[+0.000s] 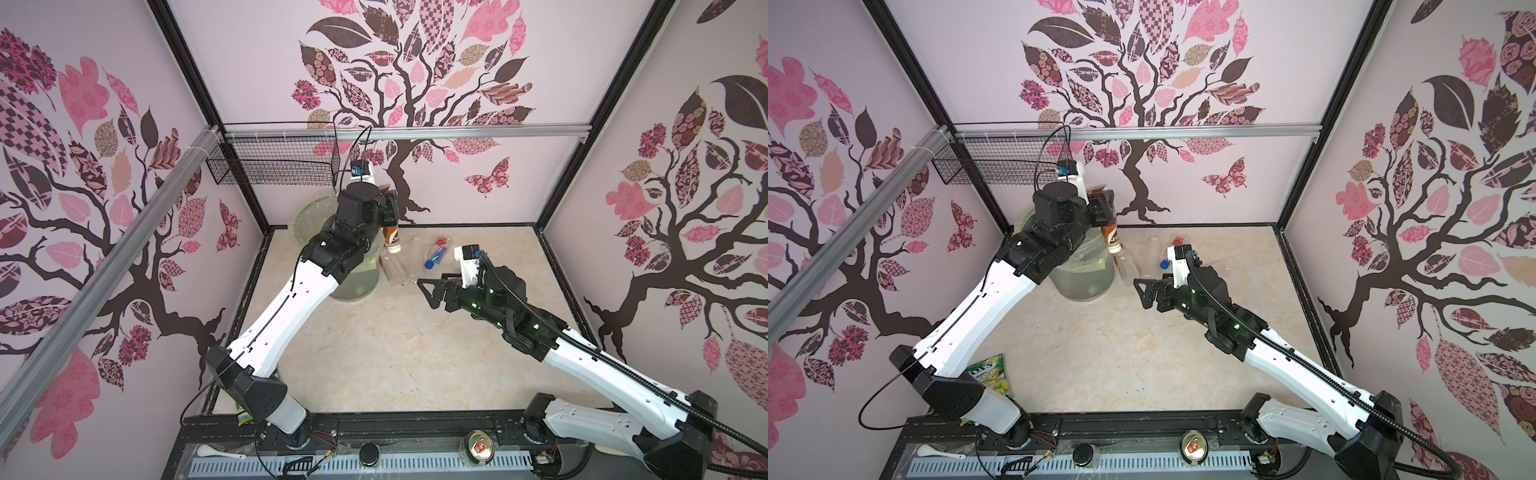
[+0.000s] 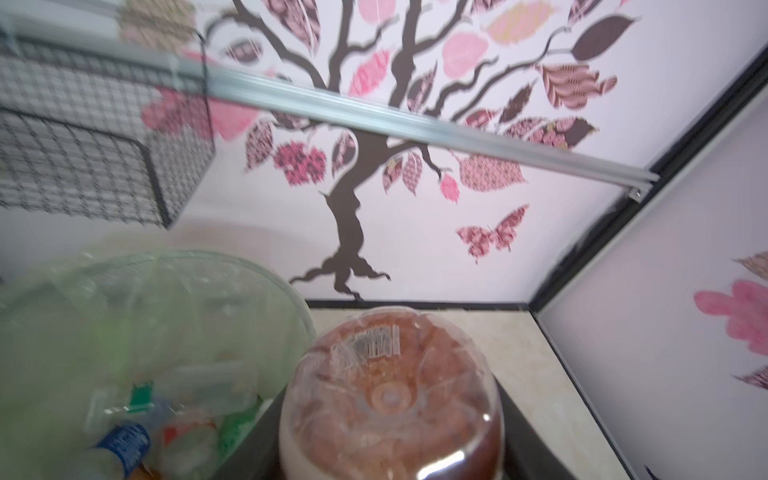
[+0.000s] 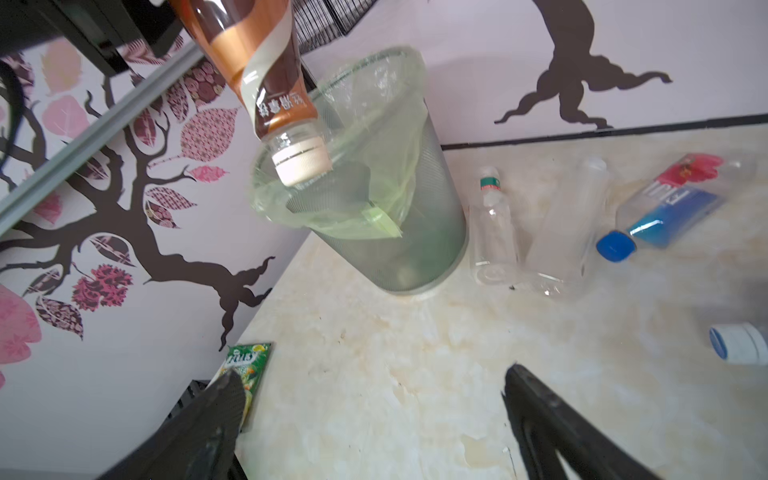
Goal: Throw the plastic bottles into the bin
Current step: 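Raise the Nescafe bottle over the bin with left gripper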
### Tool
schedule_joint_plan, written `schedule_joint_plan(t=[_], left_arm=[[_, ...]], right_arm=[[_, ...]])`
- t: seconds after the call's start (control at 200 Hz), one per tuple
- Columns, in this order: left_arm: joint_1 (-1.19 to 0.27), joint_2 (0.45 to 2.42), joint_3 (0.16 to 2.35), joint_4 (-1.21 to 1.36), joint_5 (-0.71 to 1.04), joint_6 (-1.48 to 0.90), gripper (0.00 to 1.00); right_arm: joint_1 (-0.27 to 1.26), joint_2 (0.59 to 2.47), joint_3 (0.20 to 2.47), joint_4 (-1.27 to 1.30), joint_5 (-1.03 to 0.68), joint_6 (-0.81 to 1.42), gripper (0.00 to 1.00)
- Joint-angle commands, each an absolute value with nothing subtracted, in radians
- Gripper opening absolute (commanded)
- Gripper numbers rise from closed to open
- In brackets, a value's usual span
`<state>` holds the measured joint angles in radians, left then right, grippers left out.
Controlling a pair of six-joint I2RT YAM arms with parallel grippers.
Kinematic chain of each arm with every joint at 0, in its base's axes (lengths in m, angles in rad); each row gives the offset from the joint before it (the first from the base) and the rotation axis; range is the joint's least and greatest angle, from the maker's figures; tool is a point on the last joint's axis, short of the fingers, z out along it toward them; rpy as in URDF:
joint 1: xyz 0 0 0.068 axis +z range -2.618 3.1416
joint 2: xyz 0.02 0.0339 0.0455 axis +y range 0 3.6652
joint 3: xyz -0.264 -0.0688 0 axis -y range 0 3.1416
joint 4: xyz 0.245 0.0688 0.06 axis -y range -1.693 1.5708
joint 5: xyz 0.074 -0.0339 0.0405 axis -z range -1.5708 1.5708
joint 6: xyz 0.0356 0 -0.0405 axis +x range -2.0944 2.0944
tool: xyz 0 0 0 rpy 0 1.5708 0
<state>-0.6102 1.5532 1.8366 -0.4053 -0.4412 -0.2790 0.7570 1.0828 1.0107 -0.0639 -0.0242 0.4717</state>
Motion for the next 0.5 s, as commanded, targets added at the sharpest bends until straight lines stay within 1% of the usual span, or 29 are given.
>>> schedule_joint_plan(t=[0.0,0.09,0.135,0.275,0.325,0.41,0.495], left_arm=[[-0.598,1.530,1.900,-0.208,-0.600,-0.051,0.52],[-0.595,1.532,1.932,-0.116,-0.620,0.053,0.52],[-0.594,1.532,1.983,-0.076,-0.618,0.104,0.52],[-0.583,1.508,1.987,0.072,-0.620,0.208,0.52],[-0.551,1.501,1.985,0.064,-0.582,0.183,0.52],[-0.459,1.492,1.949,0.037,-0.509,0.057,0.53],[-0.384,1.515,1.862,0.004,-0.471,-0.046,0.54]], right_arm=[[0.760,1.131,1.137,-0.100,-0.041,0.431,1.00],[0.759,1.158,1.189,-0.106,-0.051,0.423,1.00],[0.760,1.166,1.199,-0.105,-0.055,0.423,1.00],[0.760,1.180,1.184,-0.086,-0.060,0.423,1.00],[0.760,1.185,1.174,-0.079,-0.061,0.423,1.00],[0.760,1.191,1.152,-0.061,-0.064,0.430,1.00],[0.760,1.197,1.137,-0.047,-0.072,0.442,1.00]])
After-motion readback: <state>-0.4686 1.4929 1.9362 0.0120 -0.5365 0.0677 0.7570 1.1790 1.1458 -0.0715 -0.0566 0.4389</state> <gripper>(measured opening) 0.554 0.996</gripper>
